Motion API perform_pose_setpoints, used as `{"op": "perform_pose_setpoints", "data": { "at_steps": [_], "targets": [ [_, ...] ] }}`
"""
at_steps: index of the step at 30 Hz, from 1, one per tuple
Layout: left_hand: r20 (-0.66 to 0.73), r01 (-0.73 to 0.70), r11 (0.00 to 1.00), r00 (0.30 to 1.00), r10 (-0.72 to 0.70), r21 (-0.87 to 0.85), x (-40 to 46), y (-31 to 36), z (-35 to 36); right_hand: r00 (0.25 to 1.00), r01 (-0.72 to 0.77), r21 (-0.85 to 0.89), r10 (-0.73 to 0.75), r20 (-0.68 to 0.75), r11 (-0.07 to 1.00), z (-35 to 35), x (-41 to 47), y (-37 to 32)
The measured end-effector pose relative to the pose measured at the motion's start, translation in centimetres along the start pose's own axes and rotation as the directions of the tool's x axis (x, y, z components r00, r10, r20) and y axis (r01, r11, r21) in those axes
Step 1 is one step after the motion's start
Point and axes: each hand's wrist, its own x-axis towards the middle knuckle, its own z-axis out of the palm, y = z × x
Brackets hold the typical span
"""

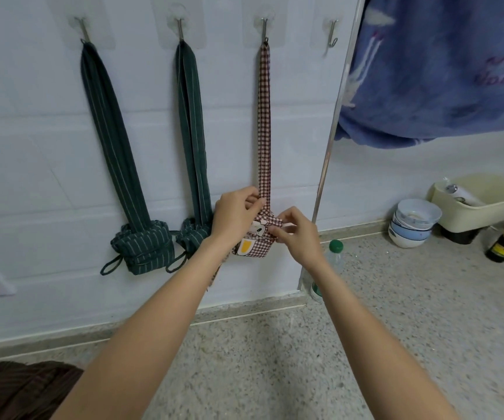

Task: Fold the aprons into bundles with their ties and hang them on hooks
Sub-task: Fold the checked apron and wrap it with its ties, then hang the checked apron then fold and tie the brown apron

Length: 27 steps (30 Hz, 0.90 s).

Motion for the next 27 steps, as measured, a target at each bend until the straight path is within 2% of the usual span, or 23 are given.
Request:
{"op": "perform_pose_setpoints", "data": {
  "at_steps": [6, 11, 13, 16, 19, 21, 24, 26, 27],
  "targets": [
    [0.005, 0.013, 0.999, 1.0, -0.013, 0.042, 0.0, -0.1, 0.3, 0.999, 0.035, -0.209, -0.04, -0.021, 0.977, 0.4, 0.4, -0.3],
    [-0.062, 0.022, 0.999, 0.998, -0.024, -0.026, -1.5, 0.6, -0.3, 0.986, 0.147, -0.294, -0.166, -0.037, 0.944, -0.5, -0.9, -0.3],
    [-0.125, 0.003, 1.0, 0.992, -0.006, -0.026, -2.9, 1.3, -1.1, 0.957, 0.235, -0.38, -0.282, -0.071, 0.895, -1.1, -2.1, -0.8],
    [-0.224, -0.092, 0.996, 0.971, 0.087, -0.011, -6.7, 2.3, -2.7, 0.857, 0.433, -0.465, -0.512, -0.053, 0.772, -1.5, -4.7, -2.2],
    [-0.254, -0.156, 0.981, 0.95, 0.181, 0.117, -12.3, 1.8, -3.9, 0.772, 0.589, -0.442, -0.632, 0.061, 0.677, -0.9, -8.2, -3.6],
    [-0.241, -0.121, 0.963, 0.954, 0.18, 0.241, -16.4, 0.3, -4.6, 0.725, 0.673, -0.37, -0.67, 0.16, 0.64, 0.3, -10.9, -3.8],
    [-0.179, 0.007, 0.954, 0.983, 0.049, 0.301, -22.5, -2.5, -5.7, 0.7, 0.713, -0.268, -0.639, 0.318, 0.648, 2.7, -14.5, -3.2],
    [-0.154, 0.157, 0.936, 0.982, -0.112, 0.315, -27.2, -4.3, -6.6, 0.702, 0.676, -0.212, -0.531, 0.474, 0.705, 5.2, -16.9, -2.3],
    [-0.163, 0.235, 0.914, 0.968, -0.19, 0.331, -30.0, -5.4, -7.3, 0.68, 0.659, -0.196, -0.464, 0.567, 0.726, 6.8, -18.3, -1.8]
  ]
}}
